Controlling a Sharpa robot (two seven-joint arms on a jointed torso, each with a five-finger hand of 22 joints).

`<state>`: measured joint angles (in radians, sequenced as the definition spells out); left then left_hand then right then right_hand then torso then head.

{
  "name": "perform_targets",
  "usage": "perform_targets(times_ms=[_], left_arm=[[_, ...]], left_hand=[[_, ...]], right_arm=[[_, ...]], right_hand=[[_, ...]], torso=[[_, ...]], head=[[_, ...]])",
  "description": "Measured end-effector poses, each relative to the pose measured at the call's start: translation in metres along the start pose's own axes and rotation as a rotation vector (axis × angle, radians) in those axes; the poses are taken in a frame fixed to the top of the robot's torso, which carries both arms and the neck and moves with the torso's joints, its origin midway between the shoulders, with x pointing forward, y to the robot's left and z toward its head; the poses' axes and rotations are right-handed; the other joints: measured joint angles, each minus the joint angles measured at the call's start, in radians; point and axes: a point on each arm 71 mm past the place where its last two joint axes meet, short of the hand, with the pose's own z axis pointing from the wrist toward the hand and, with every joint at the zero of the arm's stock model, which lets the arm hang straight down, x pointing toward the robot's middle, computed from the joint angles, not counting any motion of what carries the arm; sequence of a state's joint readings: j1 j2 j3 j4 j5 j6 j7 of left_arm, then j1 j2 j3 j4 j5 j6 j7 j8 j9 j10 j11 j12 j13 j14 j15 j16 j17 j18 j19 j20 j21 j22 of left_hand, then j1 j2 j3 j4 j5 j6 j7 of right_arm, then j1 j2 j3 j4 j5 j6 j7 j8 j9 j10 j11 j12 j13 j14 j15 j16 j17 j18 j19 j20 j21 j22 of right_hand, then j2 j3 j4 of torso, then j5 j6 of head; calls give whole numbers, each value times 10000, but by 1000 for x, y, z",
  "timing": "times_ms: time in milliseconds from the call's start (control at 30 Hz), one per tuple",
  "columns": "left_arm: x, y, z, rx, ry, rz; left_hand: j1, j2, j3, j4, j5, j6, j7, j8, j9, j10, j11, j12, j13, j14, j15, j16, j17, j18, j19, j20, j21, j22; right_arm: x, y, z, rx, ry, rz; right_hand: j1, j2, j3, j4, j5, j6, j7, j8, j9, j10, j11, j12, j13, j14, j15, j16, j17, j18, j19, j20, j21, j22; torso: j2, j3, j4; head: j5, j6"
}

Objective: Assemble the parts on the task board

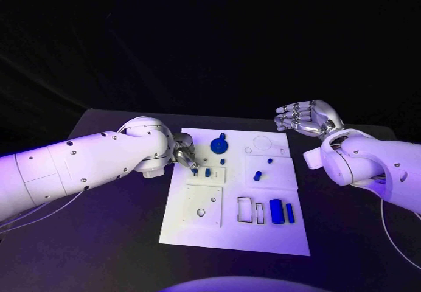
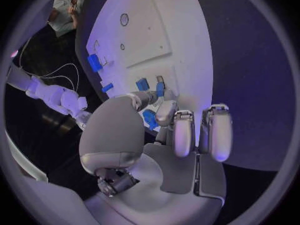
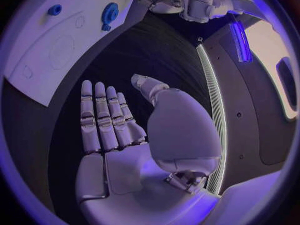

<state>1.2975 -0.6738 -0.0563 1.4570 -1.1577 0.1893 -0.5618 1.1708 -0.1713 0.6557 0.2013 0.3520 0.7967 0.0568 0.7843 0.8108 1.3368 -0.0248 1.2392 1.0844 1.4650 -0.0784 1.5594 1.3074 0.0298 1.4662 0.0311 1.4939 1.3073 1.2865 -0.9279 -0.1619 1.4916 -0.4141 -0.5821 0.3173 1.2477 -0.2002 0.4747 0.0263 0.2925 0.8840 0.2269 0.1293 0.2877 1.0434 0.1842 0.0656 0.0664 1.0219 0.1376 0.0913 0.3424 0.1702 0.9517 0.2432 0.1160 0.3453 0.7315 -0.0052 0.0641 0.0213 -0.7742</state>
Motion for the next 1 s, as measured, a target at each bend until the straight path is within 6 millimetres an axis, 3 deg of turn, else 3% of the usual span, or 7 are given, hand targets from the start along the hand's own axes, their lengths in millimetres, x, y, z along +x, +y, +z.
perform_targets(times_ms=[1000], left_arm=[[3,-2,0,-19,184,164]], left_hand=[[-78,79,0,0,-5,48,-14,39,19,37,-38,0,-3,0,0,0,-1,0,0,0,0,0]], right_arm=[[0,0,0,8,7,12]], right_hand=[[-3,4,1,-1,0,-24,-24,0,-12,0,0,0,0,0,0,-40,-21,0,0,0,0,-39]], torso=[[-5,3,1]], head=[[12,-86]])
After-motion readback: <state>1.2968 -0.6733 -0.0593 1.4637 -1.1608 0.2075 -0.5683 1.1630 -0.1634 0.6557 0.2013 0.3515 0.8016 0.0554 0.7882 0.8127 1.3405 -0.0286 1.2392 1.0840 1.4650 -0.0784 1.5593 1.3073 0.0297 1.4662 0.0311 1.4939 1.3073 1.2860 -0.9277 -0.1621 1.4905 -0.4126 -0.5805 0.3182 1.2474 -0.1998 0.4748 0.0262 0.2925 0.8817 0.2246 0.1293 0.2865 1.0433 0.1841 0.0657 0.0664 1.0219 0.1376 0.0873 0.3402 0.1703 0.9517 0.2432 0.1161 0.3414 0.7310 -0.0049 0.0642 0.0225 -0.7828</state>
